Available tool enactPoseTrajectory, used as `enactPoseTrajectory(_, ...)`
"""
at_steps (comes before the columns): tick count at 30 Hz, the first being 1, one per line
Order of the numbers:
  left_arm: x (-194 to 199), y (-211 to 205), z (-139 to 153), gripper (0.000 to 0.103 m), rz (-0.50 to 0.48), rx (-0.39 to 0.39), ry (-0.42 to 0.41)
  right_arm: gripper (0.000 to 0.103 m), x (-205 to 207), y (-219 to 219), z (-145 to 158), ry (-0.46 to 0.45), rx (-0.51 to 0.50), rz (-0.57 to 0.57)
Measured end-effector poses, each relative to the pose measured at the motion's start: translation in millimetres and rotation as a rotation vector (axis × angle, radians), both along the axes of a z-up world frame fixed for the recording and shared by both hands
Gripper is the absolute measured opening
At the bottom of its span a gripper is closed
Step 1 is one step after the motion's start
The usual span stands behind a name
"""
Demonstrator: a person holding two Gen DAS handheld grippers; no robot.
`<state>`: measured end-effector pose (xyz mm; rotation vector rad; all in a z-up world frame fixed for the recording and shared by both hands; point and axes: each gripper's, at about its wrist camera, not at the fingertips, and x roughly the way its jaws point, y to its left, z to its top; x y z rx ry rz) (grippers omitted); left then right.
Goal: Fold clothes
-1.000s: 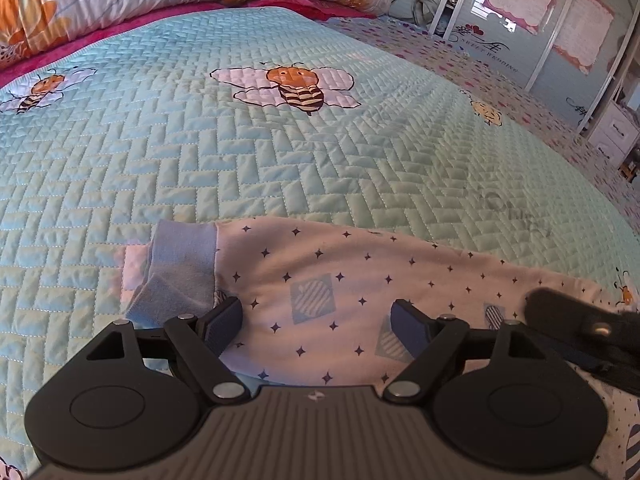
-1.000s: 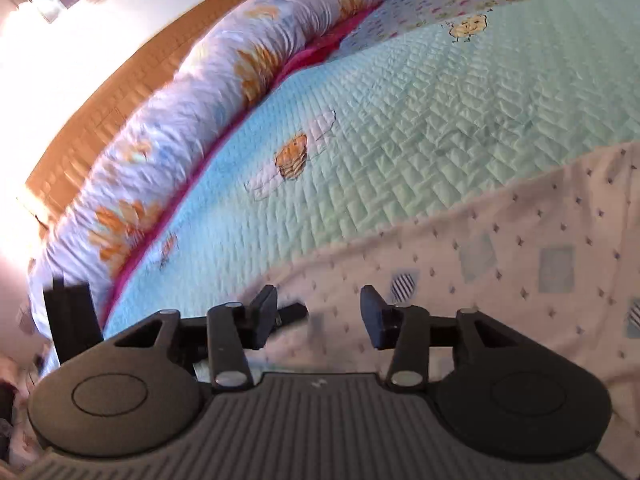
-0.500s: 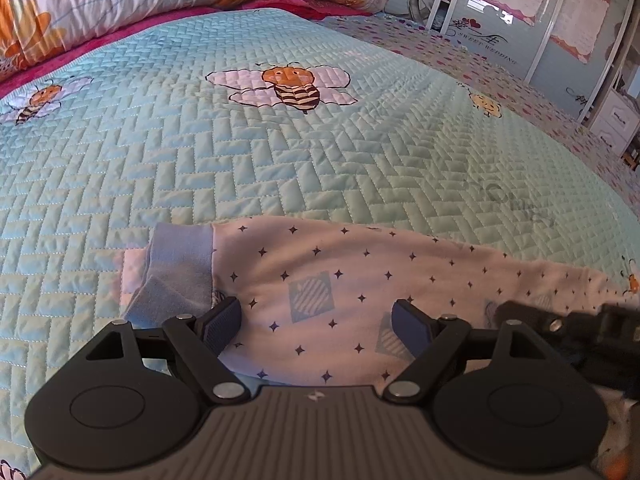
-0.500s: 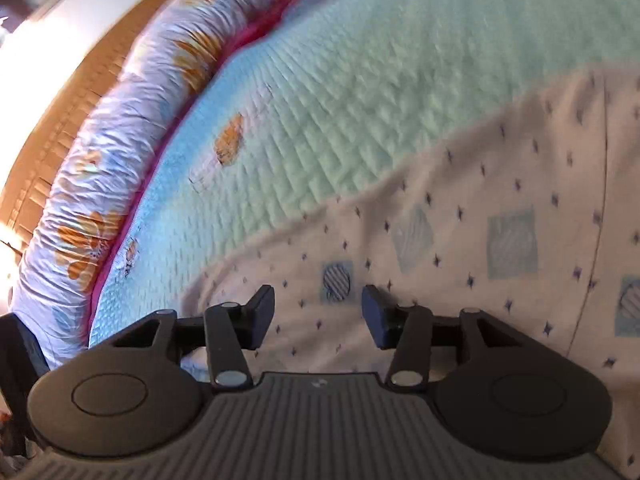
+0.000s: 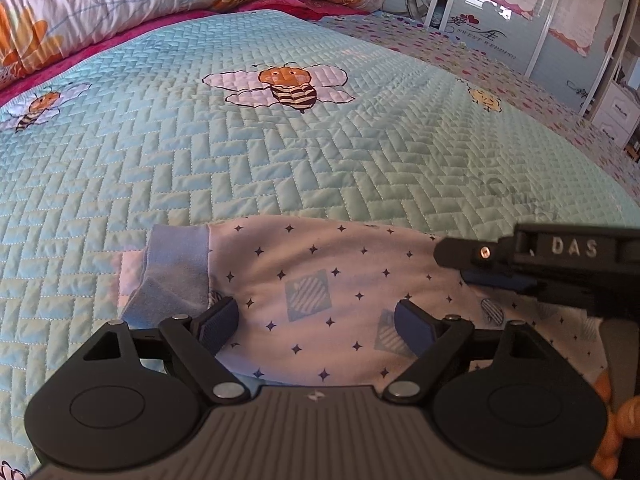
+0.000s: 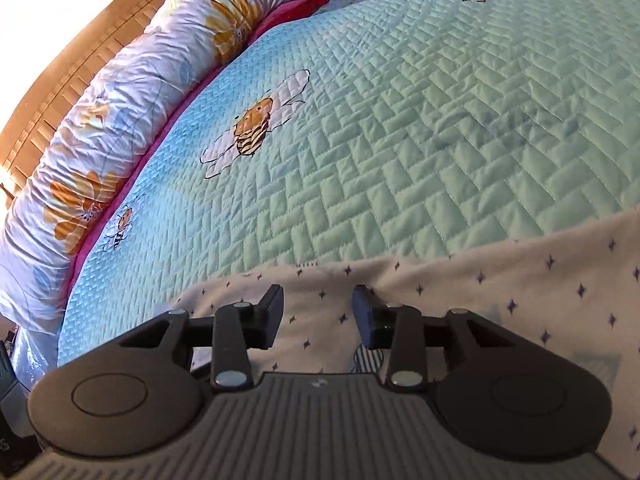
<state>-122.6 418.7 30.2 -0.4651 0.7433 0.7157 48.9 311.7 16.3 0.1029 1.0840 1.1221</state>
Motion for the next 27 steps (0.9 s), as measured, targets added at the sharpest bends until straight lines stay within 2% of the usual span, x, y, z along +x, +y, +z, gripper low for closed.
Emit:
enactPoseTrajectory(8,-0.1,-0.6,-0.3,0.09,-0.001,0.004,0.001,0.04,5.3,11.8,1.2,-0.005,0.018,0.001)
enactPoseTrajectory(12,0.4,-0.7,-0.3,0.091,-0.003,0.004,0.001,0.04,13.7,11.2,-1.8,0.041,0.046,-0.011)
enactPoseTrajectory(14,0.1,-0.3,-0.1,0.091,-0.004,0.002,-0.001,0.04,14.9,8.7,1.0,0.058,0.06,-0.017)
enactPoseTrajectory(20,-1.0,1.4,0.4,0.091,-0.003,-0.008,-0.01,0.041,-8.9,-16.3,25.9,0.012,0.134,0.036)
enactPoseTrajectory(22,-1.1,1.4,0.4,0.091,-0.003,-0.011,-0.012,0.041,-17.0,-14.5,20.4,0.007,0.102,0.071)
enactPoseTrajectory(24,-1.2,1.5,0.2,0.091,-0.003,-0.013,-0.012,0.04,-19.4,0.2,2.3,0.007,-0.001,0.077)
enactPoseTrajectory(27,-1.0,1.7,0.4,0.091,-0.003,-0.013,-0.012,0.04,-9.7,15.3,-3.4,0.015,0.048,0.062)
